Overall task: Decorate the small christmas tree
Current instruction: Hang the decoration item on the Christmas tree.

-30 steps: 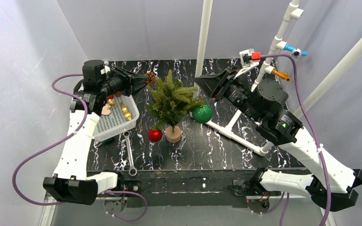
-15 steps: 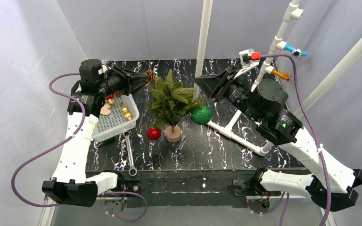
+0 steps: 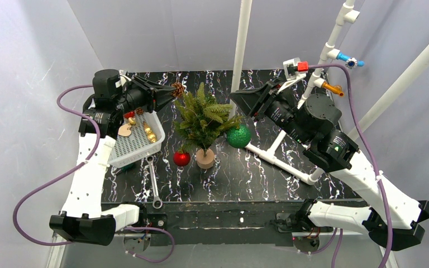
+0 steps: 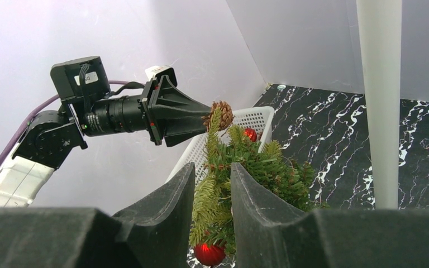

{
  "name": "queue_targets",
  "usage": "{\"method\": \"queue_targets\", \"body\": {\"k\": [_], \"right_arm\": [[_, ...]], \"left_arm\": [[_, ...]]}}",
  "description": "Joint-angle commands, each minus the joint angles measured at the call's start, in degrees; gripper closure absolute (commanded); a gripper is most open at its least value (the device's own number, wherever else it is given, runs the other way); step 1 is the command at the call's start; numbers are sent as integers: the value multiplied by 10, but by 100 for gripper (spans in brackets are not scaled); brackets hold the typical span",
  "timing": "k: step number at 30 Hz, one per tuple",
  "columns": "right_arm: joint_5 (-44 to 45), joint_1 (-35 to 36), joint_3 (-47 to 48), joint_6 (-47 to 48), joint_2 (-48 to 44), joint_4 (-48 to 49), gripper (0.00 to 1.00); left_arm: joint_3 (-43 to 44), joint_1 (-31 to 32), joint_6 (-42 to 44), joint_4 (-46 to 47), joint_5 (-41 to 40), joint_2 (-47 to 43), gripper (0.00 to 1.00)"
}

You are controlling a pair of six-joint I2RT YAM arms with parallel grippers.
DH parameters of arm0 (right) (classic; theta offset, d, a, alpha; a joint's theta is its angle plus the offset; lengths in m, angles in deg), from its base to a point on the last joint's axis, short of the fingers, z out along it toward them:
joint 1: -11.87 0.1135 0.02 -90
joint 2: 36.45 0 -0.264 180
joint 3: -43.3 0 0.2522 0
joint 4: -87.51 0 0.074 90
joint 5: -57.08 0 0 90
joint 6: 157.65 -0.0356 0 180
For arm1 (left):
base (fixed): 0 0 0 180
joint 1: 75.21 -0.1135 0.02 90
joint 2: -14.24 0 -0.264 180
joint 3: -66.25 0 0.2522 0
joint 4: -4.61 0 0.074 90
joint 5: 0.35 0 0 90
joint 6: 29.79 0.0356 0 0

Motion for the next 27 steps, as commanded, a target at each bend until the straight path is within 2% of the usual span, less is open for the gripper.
{"method": "queue_targets", "body": {"k": [1, 15, 27], "right_arm": [[-4, 1, 4, -6, 0, 40, 62], [-12, 1, 9, -9, 6, 41, 62], [-17, 1, 11, -11, 8, 40, 63]], "left_arm": [[8, 4, 5, 3, 21, -17, 85], [-18, 12, -1, 9, 4, -23, 85], [-65, 12, -69, 84, -51, -53, 85]]}}
